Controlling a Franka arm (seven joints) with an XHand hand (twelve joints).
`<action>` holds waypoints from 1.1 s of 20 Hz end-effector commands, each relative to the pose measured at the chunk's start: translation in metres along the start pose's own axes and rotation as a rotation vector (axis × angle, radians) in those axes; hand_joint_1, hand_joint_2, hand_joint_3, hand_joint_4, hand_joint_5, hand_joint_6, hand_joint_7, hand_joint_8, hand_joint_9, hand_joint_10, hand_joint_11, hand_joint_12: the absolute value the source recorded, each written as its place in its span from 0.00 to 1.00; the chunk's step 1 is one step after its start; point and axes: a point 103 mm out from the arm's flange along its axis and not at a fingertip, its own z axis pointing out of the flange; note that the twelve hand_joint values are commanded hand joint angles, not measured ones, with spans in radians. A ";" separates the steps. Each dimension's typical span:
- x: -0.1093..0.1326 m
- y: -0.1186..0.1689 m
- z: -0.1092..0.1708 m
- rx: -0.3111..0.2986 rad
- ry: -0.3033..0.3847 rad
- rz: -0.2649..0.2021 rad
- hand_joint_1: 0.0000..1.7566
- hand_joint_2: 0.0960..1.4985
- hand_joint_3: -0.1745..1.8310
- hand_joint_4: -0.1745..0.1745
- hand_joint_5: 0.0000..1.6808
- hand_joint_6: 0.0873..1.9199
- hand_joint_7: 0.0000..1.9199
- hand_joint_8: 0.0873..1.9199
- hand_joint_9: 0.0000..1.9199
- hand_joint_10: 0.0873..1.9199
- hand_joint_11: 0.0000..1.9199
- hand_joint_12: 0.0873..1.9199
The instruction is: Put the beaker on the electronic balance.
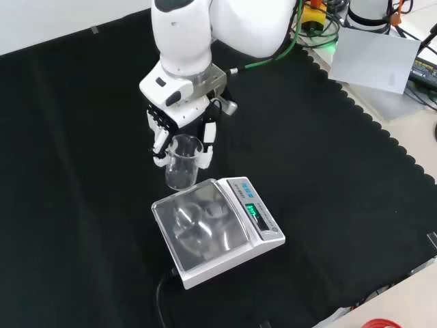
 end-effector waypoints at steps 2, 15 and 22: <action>0.033 0.004 0.037 0.071 0.023 -0.053 0.65 0.51 0.28 0.53 0.72 0.33 0.67 0.50 0.79 0.20 0.78 0.32; 0.084 0.034 0.065 0.198 0.051 -0.090 0.65 0.47 0.29 0.45 0.66 0.36 0.66 0.51 0.79 0.19 0.78 0.33; 0.063 0.024 0.061 0.150 0.017 -0.089 0.43 0.30 0.29 0.30 0.02 0.02 0.26 0.55 0.44 0.36 0.31 0.67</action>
